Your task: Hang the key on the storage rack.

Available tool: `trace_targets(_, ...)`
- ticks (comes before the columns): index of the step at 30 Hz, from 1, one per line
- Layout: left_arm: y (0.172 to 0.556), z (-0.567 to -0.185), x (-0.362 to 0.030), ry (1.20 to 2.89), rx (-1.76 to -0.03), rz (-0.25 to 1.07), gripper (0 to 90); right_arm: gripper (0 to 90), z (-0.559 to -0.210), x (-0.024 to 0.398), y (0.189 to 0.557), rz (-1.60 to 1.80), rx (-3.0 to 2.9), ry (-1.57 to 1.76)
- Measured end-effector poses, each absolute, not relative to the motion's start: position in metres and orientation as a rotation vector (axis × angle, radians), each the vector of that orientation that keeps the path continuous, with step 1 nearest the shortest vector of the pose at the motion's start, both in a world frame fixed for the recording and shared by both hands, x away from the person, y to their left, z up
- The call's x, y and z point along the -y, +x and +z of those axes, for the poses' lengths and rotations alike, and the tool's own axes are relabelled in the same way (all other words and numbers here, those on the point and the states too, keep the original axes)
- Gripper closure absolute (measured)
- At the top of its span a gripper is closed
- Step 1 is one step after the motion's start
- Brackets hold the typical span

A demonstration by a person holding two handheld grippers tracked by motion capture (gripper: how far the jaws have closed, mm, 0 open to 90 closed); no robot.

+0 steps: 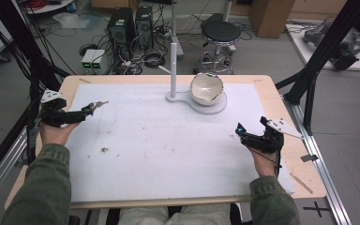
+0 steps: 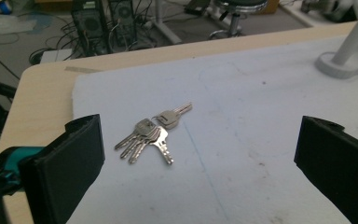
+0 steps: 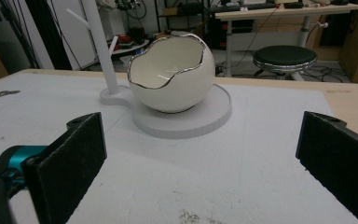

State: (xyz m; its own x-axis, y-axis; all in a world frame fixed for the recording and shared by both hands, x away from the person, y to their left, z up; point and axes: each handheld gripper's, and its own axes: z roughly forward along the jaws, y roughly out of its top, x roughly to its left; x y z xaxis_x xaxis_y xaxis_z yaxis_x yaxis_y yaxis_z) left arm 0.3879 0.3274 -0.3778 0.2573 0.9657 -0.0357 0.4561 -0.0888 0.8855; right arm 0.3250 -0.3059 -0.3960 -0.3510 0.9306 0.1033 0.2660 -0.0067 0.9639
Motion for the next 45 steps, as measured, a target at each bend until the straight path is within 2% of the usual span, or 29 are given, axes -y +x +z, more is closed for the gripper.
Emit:
trace_targets(16, 0.408, -0.376, -0.325, 1.745, -1.341, 0.737, 2.0, 0.6, -0.397, 0.306, 0.325, 1.398, -1.675, 1.261)
trace_targets(45, 0.474, -0.365, -0.305, 2.033, -1.283, 0.658, 2.0, 0.7, -0.397, 0.310, 0.319, 1.420, -1.668, 1.273)
